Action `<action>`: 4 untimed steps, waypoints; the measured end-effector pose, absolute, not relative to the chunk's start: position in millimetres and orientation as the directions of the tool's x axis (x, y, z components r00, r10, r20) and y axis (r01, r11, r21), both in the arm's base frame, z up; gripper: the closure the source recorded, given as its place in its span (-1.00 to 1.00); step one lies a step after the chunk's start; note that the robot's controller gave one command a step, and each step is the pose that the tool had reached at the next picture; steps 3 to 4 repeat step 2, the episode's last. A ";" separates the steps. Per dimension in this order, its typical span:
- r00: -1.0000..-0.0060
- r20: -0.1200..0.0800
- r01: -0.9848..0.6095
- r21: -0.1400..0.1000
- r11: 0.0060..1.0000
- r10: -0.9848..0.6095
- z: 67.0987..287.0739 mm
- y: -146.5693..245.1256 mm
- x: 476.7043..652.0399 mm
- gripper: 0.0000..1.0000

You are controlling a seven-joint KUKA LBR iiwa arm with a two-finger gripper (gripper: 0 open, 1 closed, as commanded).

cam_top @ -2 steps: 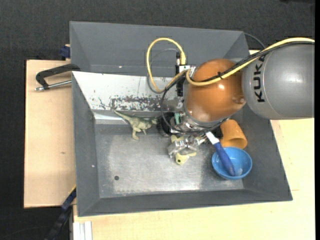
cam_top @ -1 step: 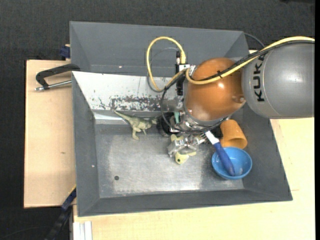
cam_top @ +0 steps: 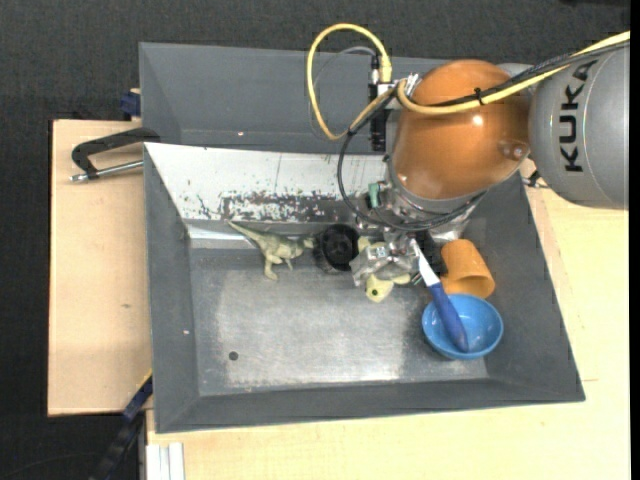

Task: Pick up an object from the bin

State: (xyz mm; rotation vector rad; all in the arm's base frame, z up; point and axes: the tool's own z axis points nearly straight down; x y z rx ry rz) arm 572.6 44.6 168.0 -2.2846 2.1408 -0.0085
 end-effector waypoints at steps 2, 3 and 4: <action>0.057 -0.004 -0.998 -0.006 -0.057 -0.998 180.0 47.7 574.9 1.00; 0.057 -0.004 -0.998 -0.006 -0.057 -0.998 180.0 47.7 574.9 1.00; 0.057 -0.004 -0.998 -0.006 -0.057 -0.998 180.0 47.7 574.9 1.00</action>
Offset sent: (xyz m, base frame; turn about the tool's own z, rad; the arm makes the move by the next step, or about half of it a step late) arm 0.0001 0.0000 0.0011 0.0000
